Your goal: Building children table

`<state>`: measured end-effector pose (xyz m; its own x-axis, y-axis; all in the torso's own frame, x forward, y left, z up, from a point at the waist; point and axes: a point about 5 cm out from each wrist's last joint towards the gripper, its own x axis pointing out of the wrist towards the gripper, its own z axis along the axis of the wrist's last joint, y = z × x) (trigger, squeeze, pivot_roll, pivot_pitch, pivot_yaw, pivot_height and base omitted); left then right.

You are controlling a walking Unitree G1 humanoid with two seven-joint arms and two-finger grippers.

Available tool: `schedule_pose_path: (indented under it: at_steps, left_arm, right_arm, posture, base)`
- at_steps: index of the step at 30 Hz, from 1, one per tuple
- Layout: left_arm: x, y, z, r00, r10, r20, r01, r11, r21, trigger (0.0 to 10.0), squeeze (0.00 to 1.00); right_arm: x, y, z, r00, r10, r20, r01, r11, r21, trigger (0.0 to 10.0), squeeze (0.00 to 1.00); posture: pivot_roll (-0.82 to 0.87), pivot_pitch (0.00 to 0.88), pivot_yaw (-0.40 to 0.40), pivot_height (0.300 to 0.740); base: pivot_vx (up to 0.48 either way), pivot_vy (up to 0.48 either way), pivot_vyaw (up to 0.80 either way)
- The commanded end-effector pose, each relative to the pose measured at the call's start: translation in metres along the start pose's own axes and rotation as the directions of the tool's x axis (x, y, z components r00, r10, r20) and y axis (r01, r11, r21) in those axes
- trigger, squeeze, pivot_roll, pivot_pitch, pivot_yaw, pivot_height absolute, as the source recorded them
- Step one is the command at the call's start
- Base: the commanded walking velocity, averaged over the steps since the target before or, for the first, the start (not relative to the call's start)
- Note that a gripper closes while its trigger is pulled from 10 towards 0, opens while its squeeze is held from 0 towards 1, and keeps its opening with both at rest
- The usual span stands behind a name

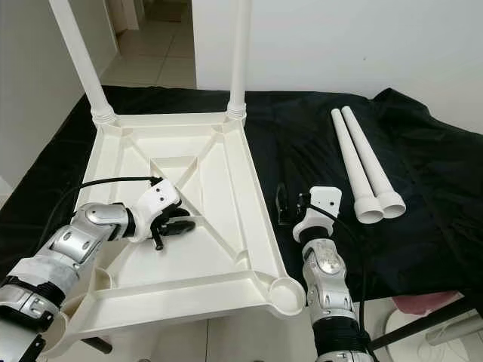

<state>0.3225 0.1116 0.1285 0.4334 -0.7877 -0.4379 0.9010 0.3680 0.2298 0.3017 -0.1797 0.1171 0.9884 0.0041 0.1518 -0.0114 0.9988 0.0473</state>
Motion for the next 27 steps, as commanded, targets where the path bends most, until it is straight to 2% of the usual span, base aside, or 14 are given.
schedule_pose_path:
  at_steps: [1, 3, 4, 7, 9, 10, 11, 12, 17, 21, 24, 25, 26, 27]
  left_arm:
    - [0.002, 0.003, 0.009, 0.993, 0.105, 0.049, -0.106, 0.994, 0.012, 10.0, 0.0]
    - [0.004, 0.002, 0.011, 0.993, 0.102, 0.063, -0.103, 0.995, 0.001, 10.0, 0.06]
    - [0.004, 0.002, 0.014, 0.992, 0.103, 0.078, -0.102, 0.995, -0.013, 10.0, 0.96]
    - [0.003, 0.002, 0.018, 0.989, 0.104, 0.101, -0.102, 0.995, -0.022, 10.0, 1.0]
    - [0.0, 0.004, 0.02, 0.988, 0.111, 0.108, -0.11, 0.994, -0.012, 10.0, 1.0]
    - [-0.004, 0.005, 0.022, 0.987, 0.114, 0.113, -0.115, 0.993, 0.0, 10.0, 0.89]
    - [-0.004, 0.005, 0.022, 0.987, 0.114, 0.113, -0.115, 0.993, 0.0, 10.0, 0.89]
    - [-0.009, 0.006, 0.025, 0.986, 0.11, 0.122, -0.112, 0.994, 0.013, 10.0, 0.0]
    - [-0.021, 0.01, 0.033, 0.978, 0.131, 0.165, -0.133, 0.991, 0.005, 10.0, 0.0]
    - [-0.027, 0.018, 0.044, 0.958, 0.214, 0.193, -0.211, 0.977, -0.034, 10.0, 0.0]
    - [-0.03, 0.021, 0.051, 0.937, 0.249, 0.244, -0.236, 0.968, -0.082, 10.0, 0.0]
    - [-0.03, 0.023, 0.056, 0.908, 0.3, 0.292, -0.267, 0.952, -0.149, 10.0, 0.0]
    - [-0.03, 0.023, 0.056, 0.908, 0.3, 0.292, -0.267, 0.952, -0.149, 10.0, 0.0]
    - [-0.029, 0.024, 0.057, 0.897, 0.322, 0.303, -0.269, 0.941, -0.205, 10.0, 0.0]
  right_arm:
    - [0.001, -0.003, -0.001, 0.999, -0.032, -0.009, 0.032, 0.999, 0.012, 10.0, 0.0]
    - [0.002, -0.004, -0.001, 0.999, -0.044, -0.008, 0.044, 0.999, 0.012, 10.0, 0.0]
    - [0.003, -0.006, -0.001, 0.998, -0.057, -0.008, 0.057, 0.998, 0.016, 10.0, 0.0]
    - [0.004, -0.009, -0.001, 0.996, -0.084, -0.006, 0.084, 0.996, 0.019, 10.0, 0.0]
    - [0.004, -0.011, 0.0, 0.995, -0.102, -0.002, 0.102, 0.995, 0.021, 10.0, 0.0]
    - [0.004, -0.014, 0.001, 0.993, -0.119, 0.003, 0.119, 0.993, 0.023, 10.0, 0.0]
    - [0.004, -0.014, 0.001, 0.993, -0.119, 0.003, 0.119, 0.993, 0.023, 10.0, 0.0]
    - [0.004, -0.017, 0.002, 0.99, -0.143, 0.011, 0.143, 0.989, 0.026, 10.0, 0.0]
    - [0.004, -0.027, 0.005, 0.976, -0.216, 0.026, 0.216, 0.976, 0.012, 10.0, 0.0]
    - [0.003, -0.037, 0.007, 0.955, -0.294, 0.042, 0.293, 0.956, 0.033, 10.0, 0.0]
    - [0.002, -0.042, 0.006, 0.942, -0.334, 0.032, 0.332, 0.942, 0.053, 10.0, 0.0]
    - [0.001, -0.044, 0.005, 0.936, -0.352, 0.023, 0.35, 0.935, 0.052, 10.0, 0.0]
    - [0.001, -0.044, 0.005, 0.936, -0.352, 0.023, 0.35, 0.935, 0.052, 10.0, 0.0]
    - [0.002, -0.046, 0.005, 0.934, -0.357, 0.02, 0.356, 0.933, 0.043, 10.0, 0.0]
  posture:
    - [0.01, 0.0, -0.014, 0.74]
    - [0.01, 0.0, -0.014, 0.74]
    - [0.01, 0.0, -0.014, 0.74]
    - [0.01, 0.0, -0.011, 0.74]
    - [0.01, 0.0, -0.011, 0.74]
    - [0.01, 0.0, -0.011, 0.74]
    - [0.01, 0.0, -0.011, 0.74]
    - [0.01, 0.0, -0.011, 0.74]
    - [0.01, 0.0, -0.013, 0.74]
    - [0.01, 0.0, -0.018, 0.74]
    - [0.01, 0.0, -0.02, 0.74]
    - [0.01, 0.0, -0.023, 0.74]
    - [0.01, 0.0, -0.023, 0.74]
    - [0.01, 0.0, -0.023, 0.74]
  base:
    - [0.0, 0.0, 0.0]
    - [0.0, 0.0, 0.0]
    - [0.0, 0.0, 0.0]
    - [0.0, 0.0, 0.0]
    - [0.0, 0.0, 0.0]
    - [0.0, 0.0, 0.0]
    - [0.0, 0.0, 0.0]
    - [0.0, 0.0, 0.0]
    - [0.0, 0.0, 0.0]
    - [0.0, 0.0, 0.0]
    - [0.0, 0.0, 0.0]
    - [0.0, 0.0, 0.0]
    - [0.0, 0.0, 0.0]
    - [0.0, 0.0, 0.0]
